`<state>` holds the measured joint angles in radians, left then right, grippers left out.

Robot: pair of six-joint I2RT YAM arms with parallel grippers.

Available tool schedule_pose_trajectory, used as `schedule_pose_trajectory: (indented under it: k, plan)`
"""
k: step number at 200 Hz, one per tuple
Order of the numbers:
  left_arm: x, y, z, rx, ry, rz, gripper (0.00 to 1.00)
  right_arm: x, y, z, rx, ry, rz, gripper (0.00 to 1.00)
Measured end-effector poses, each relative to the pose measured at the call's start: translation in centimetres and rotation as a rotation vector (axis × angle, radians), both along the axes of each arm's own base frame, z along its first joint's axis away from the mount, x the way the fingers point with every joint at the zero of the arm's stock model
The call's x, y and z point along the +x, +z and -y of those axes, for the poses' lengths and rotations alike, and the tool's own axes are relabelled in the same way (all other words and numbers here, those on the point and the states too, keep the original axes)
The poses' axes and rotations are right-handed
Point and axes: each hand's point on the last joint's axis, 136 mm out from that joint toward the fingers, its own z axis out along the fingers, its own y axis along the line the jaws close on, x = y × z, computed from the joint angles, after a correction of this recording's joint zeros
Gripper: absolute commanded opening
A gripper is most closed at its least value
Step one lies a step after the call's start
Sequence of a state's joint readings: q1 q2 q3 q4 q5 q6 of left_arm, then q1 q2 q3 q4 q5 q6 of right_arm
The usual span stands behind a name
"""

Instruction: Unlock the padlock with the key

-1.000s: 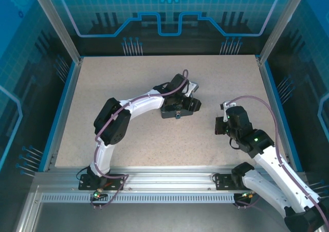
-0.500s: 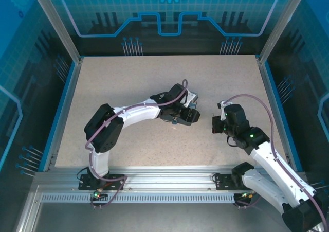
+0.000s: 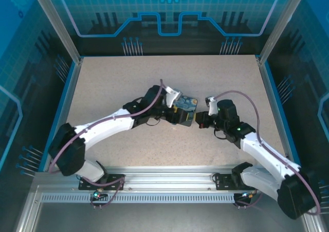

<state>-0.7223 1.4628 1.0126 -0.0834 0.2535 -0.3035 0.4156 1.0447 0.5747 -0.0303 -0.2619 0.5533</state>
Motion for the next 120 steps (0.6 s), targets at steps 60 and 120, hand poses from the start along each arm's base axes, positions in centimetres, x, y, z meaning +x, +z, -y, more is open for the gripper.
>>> schedule_pose_trajectory:
  k: [60,120]
  plan:
    - [-1.8,-9.0,-5.2,0.07,0.117,-0.136,0.69,3.6,-2.9,-4.2,0.166,0.076,-0.106,0.0]
    - [-0.2,-10.4,-4.4,0.059,0.136,-0.1,0.69,5.2,-3.6,-5.0,0.171,0.076,-0.117,0.0]
